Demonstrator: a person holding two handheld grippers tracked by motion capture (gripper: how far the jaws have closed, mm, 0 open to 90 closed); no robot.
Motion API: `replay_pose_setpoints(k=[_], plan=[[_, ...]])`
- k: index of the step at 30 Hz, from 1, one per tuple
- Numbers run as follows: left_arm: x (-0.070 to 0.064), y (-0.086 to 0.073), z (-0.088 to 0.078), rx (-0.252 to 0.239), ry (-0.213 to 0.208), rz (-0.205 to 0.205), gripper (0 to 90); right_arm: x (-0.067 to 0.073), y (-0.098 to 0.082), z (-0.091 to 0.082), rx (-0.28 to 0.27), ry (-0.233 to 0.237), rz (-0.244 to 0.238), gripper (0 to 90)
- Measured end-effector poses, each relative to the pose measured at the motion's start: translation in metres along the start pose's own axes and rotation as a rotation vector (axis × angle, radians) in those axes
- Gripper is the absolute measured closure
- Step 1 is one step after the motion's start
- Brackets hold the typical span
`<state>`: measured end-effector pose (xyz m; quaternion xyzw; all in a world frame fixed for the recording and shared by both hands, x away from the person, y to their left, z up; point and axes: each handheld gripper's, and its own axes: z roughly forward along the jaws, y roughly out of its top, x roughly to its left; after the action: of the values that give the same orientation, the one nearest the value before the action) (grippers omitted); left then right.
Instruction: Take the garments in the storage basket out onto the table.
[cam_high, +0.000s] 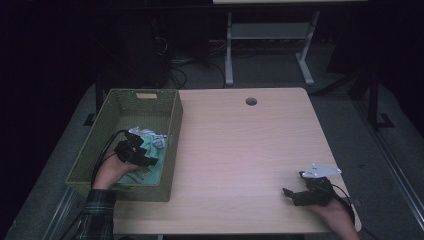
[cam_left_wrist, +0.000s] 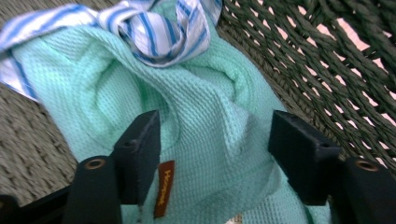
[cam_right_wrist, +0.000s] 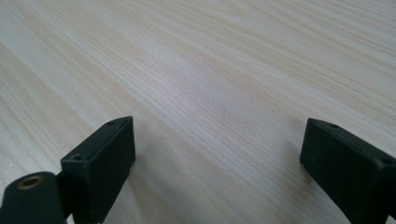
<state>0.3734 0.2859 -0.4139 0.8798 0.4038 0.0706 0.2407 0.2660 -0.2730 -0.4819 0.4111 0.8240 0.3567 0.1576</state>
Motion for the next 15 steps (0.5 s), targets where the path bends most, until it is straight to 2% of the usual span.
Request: replay_pose_setpoints(k=[4, 5, 9, 12, 13, 14, 15], plan=[[0.0010, -0.0005, 0.0031, 0.038, -0.031, -0.015, 43.0, 0.0000, 0.0000, 0.0000, 0.000, 0.000, 0.000, 9.8], [0.0014, -0.0006, 0.0031, 0.046, -0.035, -0.015, 48.1, -0.0001, -0.0001, 0.0000, 0.000, 0.000, -0.002, 9.8], [0.0009, -0.0003, 0.0027, 0.060, -0.043, -0.015, 63.4, -0.0001, -0.0001, 0.0000, -0.001, 0.001, -0.003, 9.8], [0.0006, -0.0001, 0.0024, 0.058, -0.045, -0.035, 76.2, 0.0000, 0.0000, 0.0000, 0.000, 0.001, -0.001, 9.8], [0.0019, 0.0002, 0.0014, 0.066, -0.049, -0.030, 78.4, -0.0001, 0.0000, 0.0001, -0.001, 0.001, -0.003, 9.8], [0.0014, 0.0002, 0.0010, 0.057, -0.051, -0.047, 82.5, 0.0000, 0.0000, 0.0000, -0.001, 0.001, -0.002, 9.8], [0.0020, 0.0006, 0.0002, 0.055, -0.052, -0.045, 85.3, -0.0001, 0.0000, 0.0000, -0.001, 0.001, -0.002, 9.8]])
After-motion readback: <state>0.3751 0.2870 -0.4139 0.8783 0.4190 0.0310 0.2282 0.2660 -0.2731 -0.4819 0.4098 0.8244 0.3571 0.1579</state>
